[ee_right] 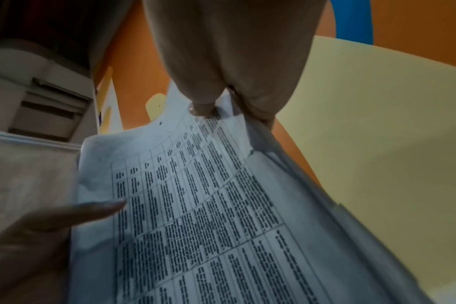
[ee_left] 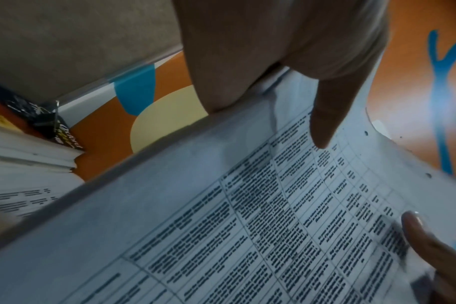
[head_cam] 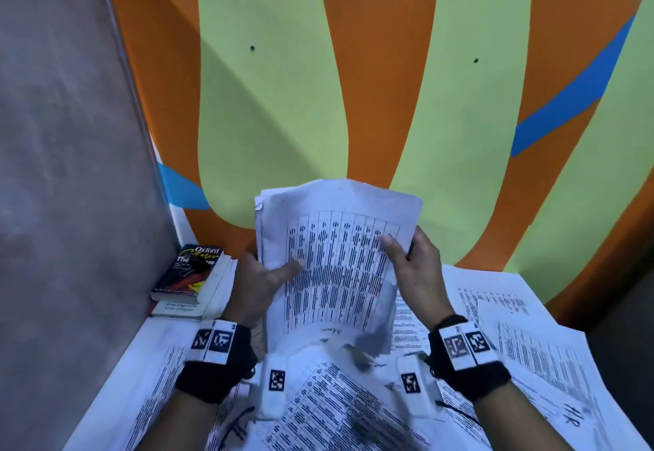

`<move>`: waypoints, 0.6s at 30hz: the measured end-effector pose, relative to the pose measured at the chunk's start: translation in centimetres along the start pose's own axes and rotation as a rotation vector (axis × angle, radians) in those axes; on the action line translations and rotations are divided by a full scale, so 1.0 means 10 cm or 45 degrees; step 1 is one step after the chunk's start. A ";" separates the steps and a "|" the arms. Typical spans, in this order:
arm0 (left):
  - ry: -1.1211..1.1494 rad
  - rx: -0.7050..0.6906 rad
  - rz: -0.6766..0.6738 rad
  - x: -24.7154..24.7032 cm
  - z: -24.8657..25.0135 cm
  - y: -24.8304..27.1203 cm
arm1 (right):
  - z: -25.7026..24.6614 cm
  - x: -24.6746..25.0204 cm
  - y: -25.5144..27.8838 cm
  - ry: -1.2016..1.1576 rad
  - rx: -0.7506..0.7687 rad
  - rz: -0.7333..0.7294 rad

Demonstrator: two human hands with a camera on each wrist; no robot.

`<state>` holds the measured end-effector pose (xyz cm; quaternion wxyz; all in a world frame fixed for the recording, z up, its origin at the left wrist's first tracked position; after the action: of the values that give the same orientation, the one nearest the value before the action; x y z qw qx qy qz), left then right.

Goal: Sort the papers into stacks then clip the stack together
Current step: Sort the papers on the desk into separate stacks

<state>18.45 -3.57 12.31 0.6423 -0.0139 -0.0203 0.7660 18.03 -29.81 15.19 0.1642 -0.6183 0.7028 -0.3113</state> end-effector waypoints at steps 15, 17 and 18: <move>-0.414 0.135 0.160 0.12 -0.47 0.03 | 0.97 -0.40 0.81 0.721 -0.504 -0.807; -0.414 0.033 0.287 0.35 -0.36 0.02 | 1.20 -0.43 1.28 0.802 -0.665 -1.113; -0.407 -0.013 0.366 0.49 -0.29 0.03 | 1.26 -0.46 1.50 0.828 -0.706 -1.232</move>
<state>17.41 1.26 9.47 0.5151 0.1018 -0.1237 0.8420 15.11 -27.62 -4.59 -0.3819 -0.7590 0.4127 -0.3283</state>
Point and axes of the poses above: each hand's wrist, its own y-axis away from the middle knuckle, its own x-axis out of the back of the hand, z = x × y, the point moved 9 cm from there along -y, towards the middle knuckle, and after that the axes turned 15 degrees about x, right-handed, at the moved point
